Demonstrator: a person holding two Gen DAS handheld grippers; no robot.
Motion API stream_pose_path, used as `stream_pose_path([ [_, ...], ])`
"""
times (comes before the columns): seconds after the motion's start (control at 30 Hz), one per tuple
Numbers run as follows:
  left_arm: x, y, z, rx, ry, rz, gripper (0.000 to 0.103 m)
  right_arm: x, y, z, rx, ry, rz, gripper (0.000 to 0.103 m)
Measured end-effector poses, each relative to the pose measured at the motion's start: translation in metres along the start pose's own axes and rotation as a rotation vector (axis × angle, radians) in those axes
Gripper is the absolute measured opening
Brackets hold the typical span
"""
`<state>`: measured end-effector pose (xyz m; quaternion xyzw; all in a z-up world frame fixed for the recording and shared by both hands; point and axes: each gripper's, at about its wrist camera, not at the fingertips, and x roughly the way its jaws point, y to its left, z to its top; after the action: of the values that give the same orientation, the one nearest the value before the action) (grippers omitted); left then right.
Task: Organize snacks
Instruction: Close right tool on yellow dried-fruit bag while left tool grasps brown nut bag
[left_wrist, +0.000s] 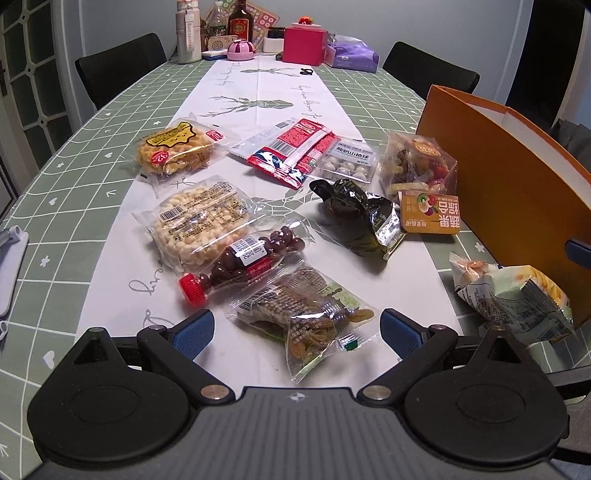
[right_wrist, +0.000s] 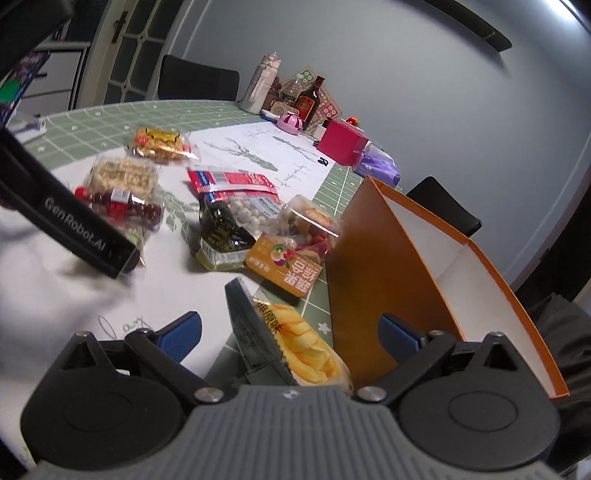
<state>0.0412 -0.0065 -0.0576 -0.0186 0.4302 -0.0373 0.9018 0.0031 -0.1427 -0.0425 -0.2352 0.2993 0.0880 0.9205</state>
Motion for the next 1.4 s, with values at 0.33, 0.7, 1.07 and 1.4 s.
stream_pose_path([
  [0.33,0.016,-0.003,-0.002,-0.035,-0.003,-0.031,0.103,0.013,-0.005,-0.009,0.039,0.031,0.025,0.078],
  [0.7,0.025,-0.009,-0.003,-0.023,-0.043,-0.005,0.103,0.015,-0.012,-0.014,0.064,0.025,0.02,0.062],
  [1.07,0.021,-0.014,-0.007,0.016,-0.089,0.058,0.074,0.011,-0.017,-0.017,0.098,0.006,0.041,0.055],
  [1.4,0.015,-0.016,-0.009,0.024,-0.098,0.024,0.067,0.005,-0.022,-0.017,0.128,-0.012,0.059,0.049],
])
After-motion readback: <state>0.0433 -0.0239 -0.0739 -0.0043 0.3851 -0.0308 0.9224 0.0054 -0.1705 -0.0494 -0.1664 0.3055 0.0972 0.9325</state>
